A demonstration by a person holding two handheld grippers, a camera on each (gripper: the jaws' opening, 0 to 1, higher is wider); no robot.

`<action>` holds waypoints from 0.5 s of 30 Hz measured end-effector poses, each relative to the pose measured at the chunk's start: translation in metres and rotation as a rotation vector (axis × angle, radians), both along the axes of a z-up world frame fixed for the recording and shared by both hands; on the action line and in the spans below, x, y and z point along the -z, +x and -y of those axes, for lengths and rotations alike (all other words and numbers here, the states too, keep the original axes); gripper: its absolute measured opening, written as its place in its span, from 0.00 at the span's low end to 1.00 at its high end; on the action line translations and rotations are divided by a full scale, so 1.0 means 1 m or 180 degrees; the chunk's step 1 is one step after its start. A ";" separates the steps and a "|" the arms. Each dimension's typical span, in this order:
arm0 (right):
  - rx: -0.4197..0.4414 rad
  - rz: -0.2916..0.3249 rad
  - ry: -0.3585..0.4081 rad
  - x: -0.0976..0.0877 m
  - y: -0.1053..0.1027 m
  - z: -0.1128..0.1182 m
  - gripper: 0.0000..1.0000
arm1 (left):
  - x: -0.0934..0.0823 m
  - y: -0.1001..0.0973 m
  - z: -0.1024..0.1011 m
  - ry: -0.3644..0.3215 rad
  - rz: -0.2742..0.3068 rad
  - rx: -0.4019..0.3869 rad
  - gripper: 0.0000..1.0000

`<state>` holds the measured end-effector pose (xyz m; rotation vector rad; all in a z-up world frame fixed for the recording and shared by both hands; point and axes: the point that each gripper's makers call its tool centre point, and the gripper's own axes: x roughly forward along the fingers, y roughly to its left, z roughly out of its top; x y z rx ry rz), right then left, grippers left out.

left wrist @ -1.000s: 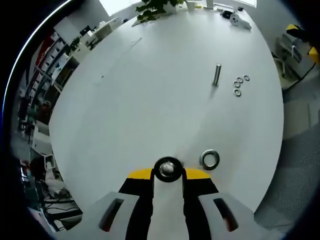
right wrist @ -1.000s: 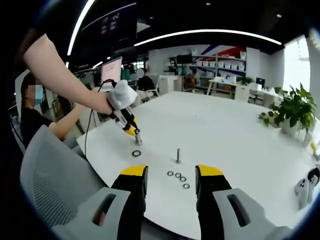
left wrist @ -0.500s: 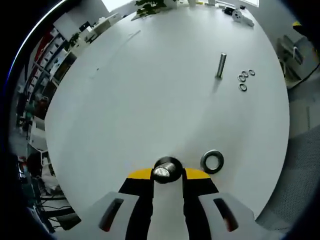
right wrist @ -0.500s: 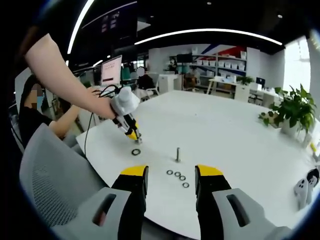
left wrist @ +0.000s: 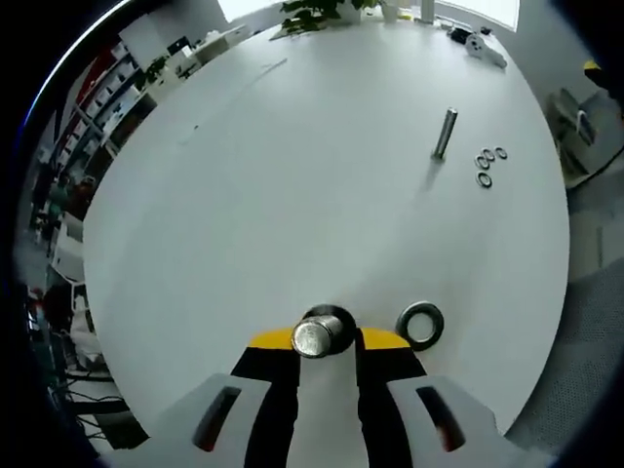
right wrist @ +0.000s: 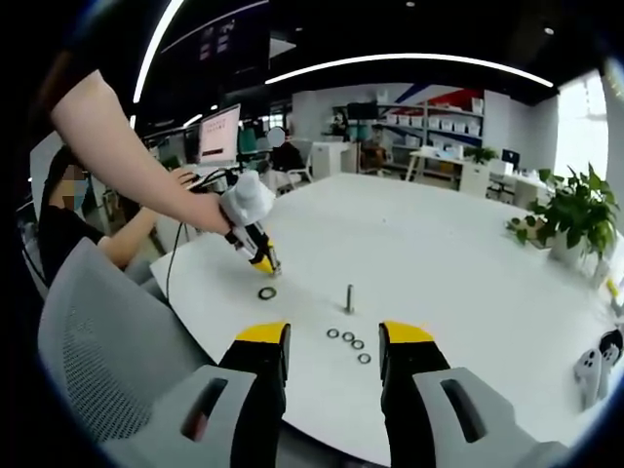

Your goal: Place the washer onto the threaded stud by aligning its center hole with the stud, sliding it down to the base, and recovering from edge contact or off-axis alignment until the washer reaches the visible bottom stop.

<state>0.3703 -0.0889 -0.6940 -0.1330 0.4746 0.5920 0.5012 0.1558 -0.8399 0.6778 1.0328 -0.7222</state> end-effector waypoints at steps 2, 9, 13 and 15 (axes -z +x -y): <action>0.0001 -0.0007 0.0004 0.000 0.000 0.000 0.39 | 0.003 -0.001 -0.001 0.0010 -0.0018 -0.0008 0.20; 0.0016 -0.0010 0.0018 0.000 0.000 0.001 0.39 | 0.009 -0.002 -0.002 -0.0027 -0.0021 -0.0018 0.21; 0.0030 -0.0012 0.0022 0.000 0.000 0.001 0.39 | 0.009 0.000 -0.002 -0.0007 0.0010 -0.0001 0.21; 0.0027 -0.0017 0.0022 0.001 0.000 0.001 0.39 | 0.009 0.000 -0.001 -0.0013 0.0005 -0.0014 0.21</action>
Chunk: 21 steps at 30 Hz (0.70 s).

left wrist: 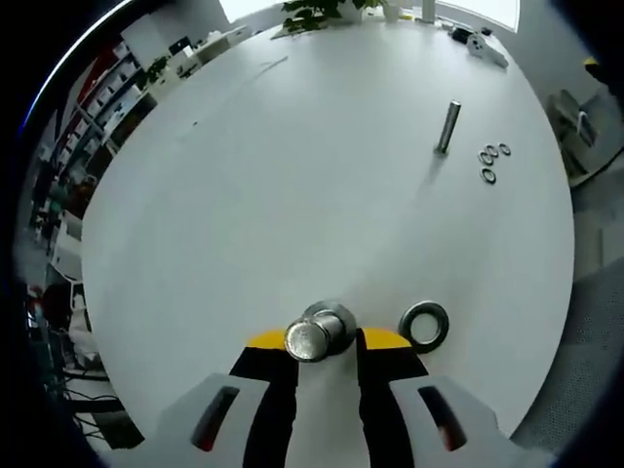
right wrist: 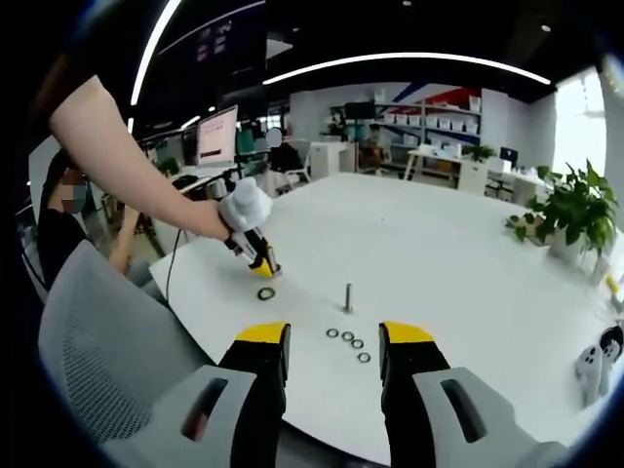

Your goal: Place the washer onto the threaded stud by aligning its center hole with the stud, sliding it down to the base, and recovering from edge contact or off-axis alignment until the washer reaches the visible bottom stop.

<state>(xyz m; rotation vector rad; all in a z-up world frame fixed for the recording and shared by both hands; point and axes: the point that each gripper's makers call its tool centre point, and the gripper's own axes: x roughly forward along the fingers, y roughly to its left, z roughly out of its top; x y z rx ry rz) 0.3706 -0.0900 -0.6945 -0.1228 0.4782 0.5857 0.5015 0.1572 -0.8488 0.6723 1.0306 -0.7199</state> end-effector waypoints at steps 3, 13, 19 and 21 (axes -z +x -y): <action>0.0001 0.0003 -0.0005 0.000 0.000 0.000 0.39 | 0.001 0.000 -0.001 0.0010 -0.0019 -0.0005 0.21; 0.0040 -0.0035 -0.0021 0.002 0.000 0.002 0.39 | -0.006 0.001 0.000 -0.0133 0.0063 -0.0132 0.25; 0.0052 -0.0041 -0.0037 0.003 0.000 0.003 0.39 | -0.015 -0.001 -0.003 -0.0239 0.0133 -0.0281 0.27; 0.0058 -0.0045 -0.0033 0.004 0.000 0.003 0.39 | -0.020 -0.003 -0.004 -0.0297 0.0170 -0.0352 0.27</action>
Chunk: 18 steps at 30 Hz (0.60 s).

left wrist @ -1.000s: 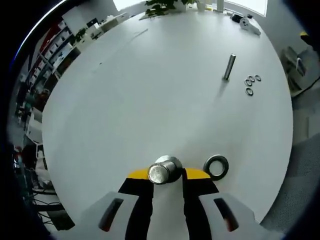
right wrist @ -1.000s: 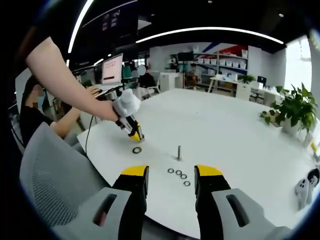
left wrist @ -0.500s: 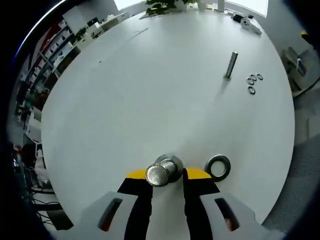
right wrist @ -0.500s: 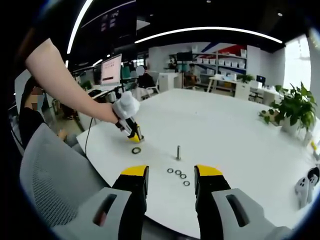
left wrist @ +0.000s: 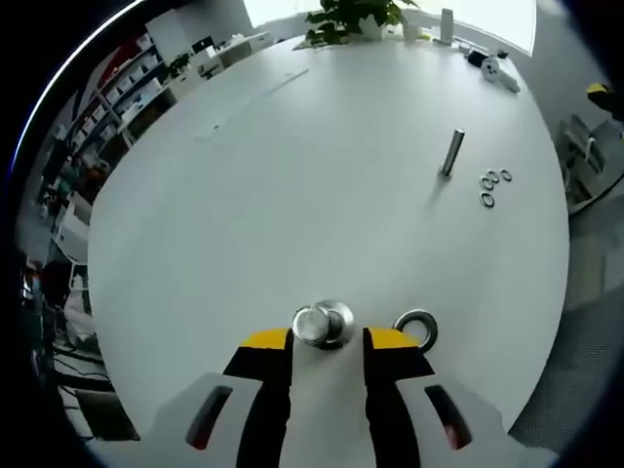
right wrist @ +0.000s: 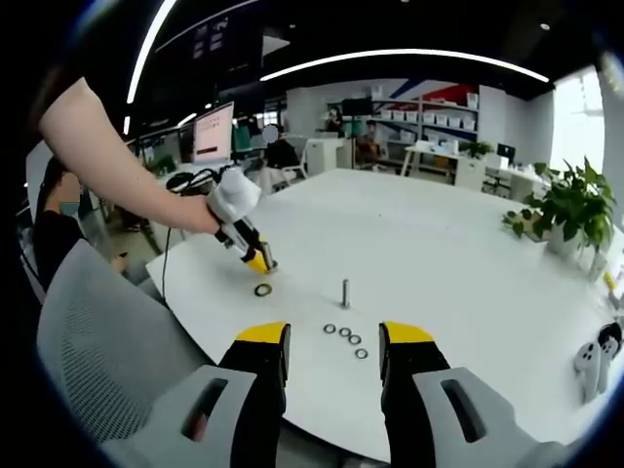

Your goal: Place the washer onto the threaded stud by aligning its center hole with the stud, sliding it down to the base, and recovering from edge contact or off-axis alignment until the washer reaches the visible bottom stop.

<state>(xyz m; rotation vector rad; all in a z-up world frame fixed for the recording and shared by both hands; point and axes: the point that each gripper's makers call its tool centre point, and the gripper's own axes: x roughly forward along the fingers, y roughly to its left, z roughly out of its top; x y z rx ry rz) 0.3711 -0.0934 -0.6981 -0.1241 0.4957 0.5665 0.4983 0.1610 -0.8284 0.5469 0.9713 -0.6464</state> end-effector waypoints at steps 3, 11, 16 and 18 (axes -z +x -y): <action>-0.0028 0.0009 -0.0025 0.000 -0.001 -0.001 0.39 | -0.006 -0.006 -0.002 -0.0035 0.0044 -0.0043 0.28; -0.0072 -0.0002 -0.0059 0.001 -0.002 -0.003 0.39 | -0.024 -0.021 -0.006 -0.0287 0.0191 -0.0291 0.28; -0.0111 -0.0014 -0.0092 0.002 -0.002 -0.005 0.39 | -0.031 -0.029 -0.010 -0.0382 0.0270 -0.0323 0.29; -0.0138 -0.0020 -0.0134 0.004 -0.004 -0.007 0.39 | -0.035 -0.030 -0.010 -0.0416 0.0303 -0.0336 0.29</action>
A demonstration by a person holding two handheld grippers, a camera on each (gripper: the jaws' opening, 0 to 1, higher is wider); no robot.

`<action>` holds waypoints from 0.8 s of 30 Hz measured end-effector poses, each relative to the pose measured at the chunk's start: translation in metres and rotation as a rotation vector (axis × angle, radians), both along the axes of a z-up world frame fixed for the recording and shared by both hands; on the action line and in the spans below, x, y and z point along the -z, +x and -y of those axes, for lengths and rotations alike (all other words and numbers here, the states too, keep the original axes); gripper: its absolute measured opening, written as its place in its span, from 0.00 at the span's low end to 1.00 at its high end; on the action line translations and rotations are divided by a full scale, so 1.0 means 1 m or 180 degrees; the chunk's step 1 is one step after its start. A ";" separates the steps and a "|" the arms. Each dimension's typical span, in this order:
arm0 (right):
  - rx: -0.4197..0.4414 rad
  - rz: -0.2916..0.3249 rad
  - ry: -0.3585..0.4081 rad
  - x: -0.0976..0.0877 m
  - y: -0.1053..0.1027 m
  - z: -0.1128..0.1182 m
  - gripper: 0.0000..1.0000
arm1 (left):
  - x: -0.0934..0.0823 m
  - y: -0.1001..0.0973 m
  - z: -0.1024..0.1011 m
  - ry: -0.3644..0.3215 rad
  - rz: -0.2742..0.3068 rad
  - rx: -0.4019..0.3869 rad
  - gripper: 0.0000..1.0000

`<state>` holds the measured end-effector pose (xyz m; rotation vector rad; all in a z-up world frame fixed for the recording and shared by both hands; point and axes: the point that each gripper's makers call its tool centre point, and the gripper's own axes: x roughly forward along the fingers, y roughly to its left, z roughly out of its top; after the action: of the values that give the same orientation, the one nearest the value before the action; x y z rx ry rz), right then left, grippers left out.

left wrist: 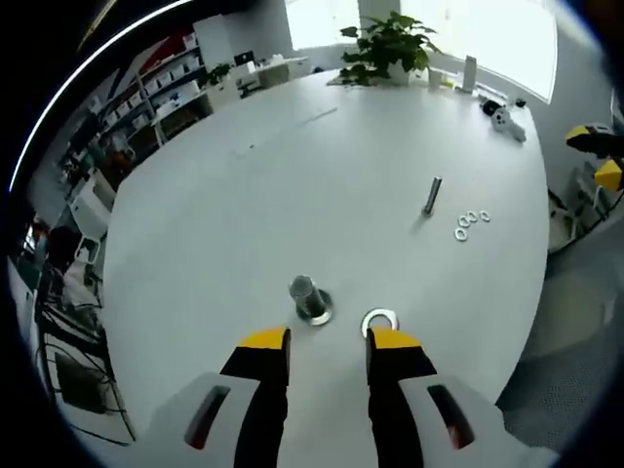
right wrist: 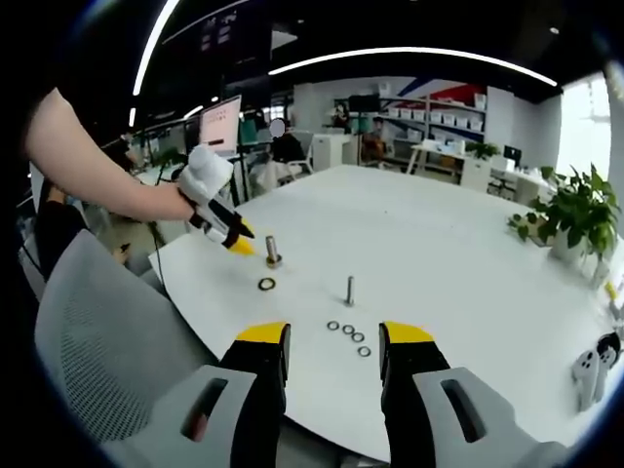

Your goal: Place the washer onto the threaded stud by aligning its center hole with the stud, sliding it down to the base, and recovering from edge contact or off-axis alignment until the washer reaches the visible bottom stop.

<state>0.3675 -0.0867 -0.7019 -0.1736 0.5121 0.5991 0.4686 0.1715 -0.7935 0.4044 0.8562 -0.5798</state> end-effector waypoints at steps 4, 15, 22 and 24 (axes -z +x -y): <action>-0.0009 -0.0016 -0.0024 0.001 0.000 -0.001 0.39 | -0.008 -0.002 -0.001 -0.0124 0.0065 -0.0097 0.29; -0.0037 -0.0044 -0.0111 0.005 -0.003 -0.001 0.39 | -0.013 -0.015 -0.013 -0.0117 0.0091 -0.0119 0.30; -0.0018 -0.0053 -0.0122 0.005 -0.003 0.001 0.39 | -0.012 -0.017 -0.016 -0.0095 0.0083 -0.0099 0.30; -0.0011 -0.0051 -0.0115 0.005 -0.003 0.001 0.39 | -0.012 -0.016 -0.016 -0.0090 0.0077 -0.0086 0.30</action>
<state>0.3642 -0.0874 -0.7069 -0.2040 0.5383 0.5953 0.4525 0.1877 -0.7818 0.3731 0.8285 -0.5606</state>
